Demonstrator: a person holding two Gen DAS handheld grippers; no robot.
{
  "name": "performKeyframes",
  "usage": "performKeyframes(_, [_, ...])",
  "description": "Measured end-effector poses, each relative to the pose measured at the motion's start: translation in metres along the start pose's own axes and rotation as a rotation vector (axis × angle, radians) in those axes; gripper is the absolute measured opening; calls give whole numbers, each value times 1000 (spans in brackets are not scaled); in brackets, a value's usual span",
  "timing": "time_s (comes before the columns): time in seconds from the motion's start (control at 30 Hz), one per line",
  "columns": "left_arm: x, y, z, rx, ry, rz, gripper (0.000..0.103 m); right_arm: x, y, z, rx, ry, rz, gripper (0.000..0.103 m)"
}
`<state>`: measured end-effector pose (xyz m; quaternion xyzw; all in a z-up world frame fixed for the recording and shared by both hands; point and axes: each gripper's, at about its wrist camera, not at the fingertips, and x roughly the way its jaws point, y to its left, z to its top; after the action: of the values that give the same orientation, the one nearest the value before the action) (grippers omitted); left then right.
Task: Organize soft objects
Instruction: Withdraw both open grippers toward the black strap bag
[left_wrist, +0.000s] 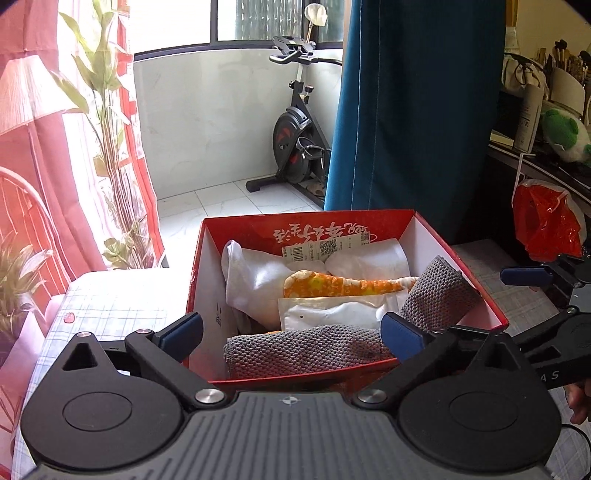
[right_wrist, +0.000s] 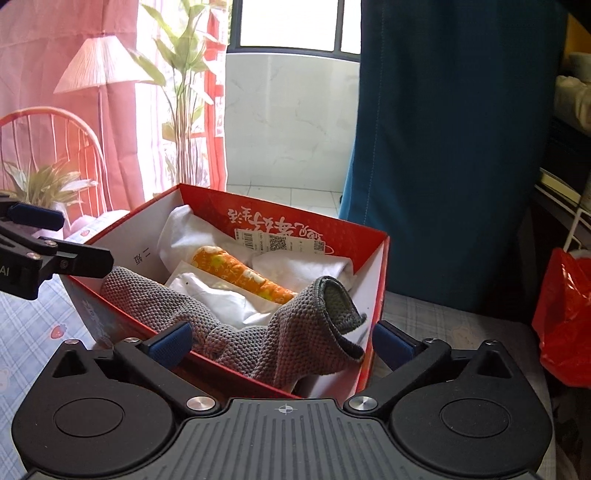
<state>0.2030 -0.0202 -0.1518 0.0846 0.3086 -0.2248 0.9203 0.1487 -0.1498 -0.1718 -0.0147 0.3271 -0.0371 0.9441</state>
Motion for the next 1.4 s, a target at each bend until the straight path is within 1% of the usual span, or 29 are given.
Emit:
performKeyframes(0.27, [-40,-3,-26,-27,-90,33,103,-33,-1,-25,76,-79,11,103])
performKeyframes(0.57, [-65,-12,-65,-14,-135,46,103,-57,-2,-65,157,-129,5,103])
performKeyframes(0.83, [-69,-9,-101,-75,-117,42,103,-70,4,-99,208,-147,11,103])
performKeyframes(1.13, [-61,-6,-131,-130,-71,43,103,-69,11,-129,223,-115,8,103])
performKeyframes(1.4, [-47,2,-156,-177,-1,41,103,-62,6,-146,256,-86,2,103])
